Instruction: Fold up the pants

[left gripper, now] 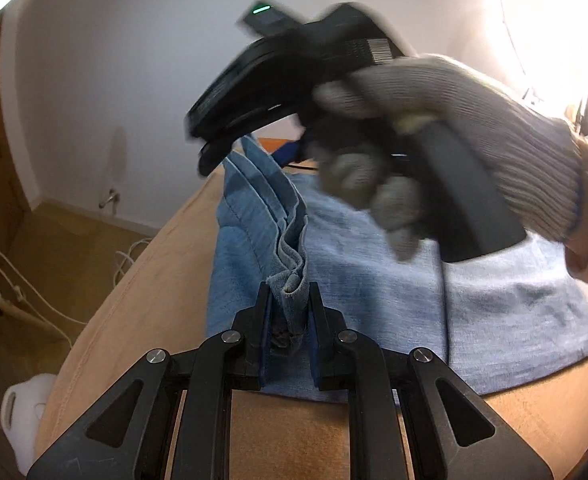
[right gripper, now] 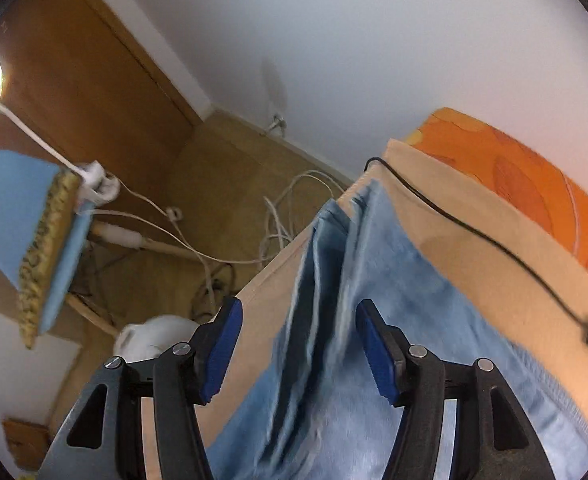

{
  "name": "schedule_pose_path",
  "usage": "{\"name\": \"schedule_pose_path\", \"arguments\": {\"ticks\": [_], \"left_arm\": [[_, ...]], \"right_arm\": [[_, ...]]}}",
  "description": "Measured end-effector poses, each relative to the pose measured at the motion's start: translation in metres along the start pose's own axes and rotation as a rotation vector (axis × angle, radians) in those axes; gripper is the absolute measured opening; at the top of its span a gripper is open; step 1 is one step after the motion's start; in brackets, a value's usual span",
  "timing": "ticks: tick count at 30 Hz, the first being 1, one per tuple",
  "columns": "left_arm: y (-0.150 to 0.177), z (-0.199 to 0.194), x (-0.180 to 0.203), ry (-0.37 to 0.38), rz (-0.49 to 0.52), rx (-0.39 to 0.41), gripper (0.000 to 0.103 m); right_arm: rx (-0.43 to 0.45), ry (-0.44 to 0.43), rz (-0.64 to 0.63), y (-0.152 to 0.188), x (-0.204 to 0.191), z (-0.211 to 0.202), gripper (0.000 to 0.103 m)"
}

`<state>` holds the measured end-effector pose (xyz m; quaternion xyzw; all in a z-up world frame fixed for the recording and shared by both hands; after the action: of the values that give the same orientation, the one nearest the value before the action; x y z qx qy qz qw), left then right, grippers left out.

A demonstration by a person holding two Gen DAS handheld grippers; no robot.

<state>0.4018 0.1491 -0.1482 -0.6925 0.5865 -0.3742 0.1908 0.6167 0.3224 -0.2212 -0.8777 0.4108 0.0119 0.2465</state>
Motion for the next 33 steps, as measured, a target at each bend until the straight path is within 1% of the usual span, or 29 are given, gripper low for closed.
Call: {"name": "schedule_pose_path", "arguments": {"ticks": [2, 3, 4, 5, 6, 7, 8, 10, 12, 14, 15, 17, 18, 20, 23, 26, 28, 33], "left_arm": [[0.002, -0.003, 0.000, -0.005, 0.013, 0.011, 0.013], [0.003, -0.004, 0.001, -0.013, 0.017, 0.015, 0.013], [0.003, -0.005, 0.001, -0.029, 0.016, 0.016, 0.013], [0.002, -0.002, 0.000, -0.035, 0.015, 0.015, 0.013], [0.002, -0.002, 0.000, -0.046, 0.014, 0.014, 0.014], [0.002, -0.002, -0.002, -0.072, 0.012, 0.018, 0.014], [0.002, -0.002, -0.003, -0.095, 0.010, 0.020, 0.017], [0.003, 0.001, -0.005, -0.144, 0.008, 0.010, 0.021], [0.002, 0.006, -0.007, -0.168, 0.000, -0.010, 0.022], [0.002, 0.009, -0.008, -0.157, -0.011, -0.022, 0.022], [0.001, 0.009, -0.007, -0.131, -0.016, -0.026, 0.021], [-0.001, 0.005, -0.004, -0.092, -0.018, -0.016, 0.015], [-0.002, 0.001, -0.002, -0.052, -0.022, -0.001, 0.014], [-0.002, -0.004, 0.002, -0.018, -0.029, 0.007, 0.014], [0.003, -0.008, 0.013, 0.019, -0.010, -0.006, 0.014], [0.007, -0.017, 0.029, 0.062, 0.009, -0.014, 0.014], [0.010, -0.026, 0.045, 0.089, 0.027, -0.018, 0.014], [0.018, -0.038, 0.076, 0.133, 0.073, -0.039, 0.014]], "right_arm": [[-0.045, 0.066, -0.041, -0.003, -0.004, 0.009, 0.061], [-0.062, 0.111, -0.063, -0.002, -0.005, 0.012, 0.049], [-0.073, 0.132, -0.075, -0.002, -0.005, 0.012, 0.035], [-0.088, 0.137, -0.073, 0.000, -0.004, 0.013, 0.018], [-0.084, 0.124, -0.046, 0.004, 0.000, 0.011, 0.016], [-0.064, 0.105, -0.022, 0.007, 0.003, 0.006, 0.013], [-0.053, 0.096, -0.012, 0.009, 0.007, 0.003, 0.006], [-0.031, 0.081, 0.016, 0.015, 0.014, -0.006, 0.005], [-0.018, 0.050, 0.047, 0.021, 0.023, -0.013, 0.005], [-0.002, 0.028, 0.061, 0.028, 0.026, -0.017, 0.004], [0.004, 0.030, 0.057, 0.028, 0.028, -0.018, 0.004], [0.013, 0.037, 0.057, 0.033, 0.033, -0.023, 0.004], [0.020, 0.041, 0.064, 0.036, 0.036, -0.026, 0.004], [0.035, 0.053, 0.072, 0.037, 0.041, -0.030, 0.004], [0.063, 0.070, 0.074, 0.039, 0.040, -0.042, 0.004], [0.078, 0.099, 0.082, 0.048, 0.042, -0.057, 0.004], [0.092, 0.126, 0.079, 0.058, 0.044, -0.071, 0.004], [0.122, 0.139, 0.129, 0.080, 0.058, -0.100, 0.004]]}}
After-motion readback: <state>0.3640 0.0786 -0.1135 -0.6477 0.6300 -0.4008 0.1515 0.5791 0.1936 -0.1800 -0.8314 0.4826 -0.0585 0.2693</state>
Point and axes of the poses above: each gripper's, at about its wrist camera, not at the fingertips, and z roughly the way its jaws point, x to its right, y to its underside, the point moved 5 cm from there along z, roughly the way its jaws point, and after that the axes turned 14 degrees about -z, right-handed, at the moved point
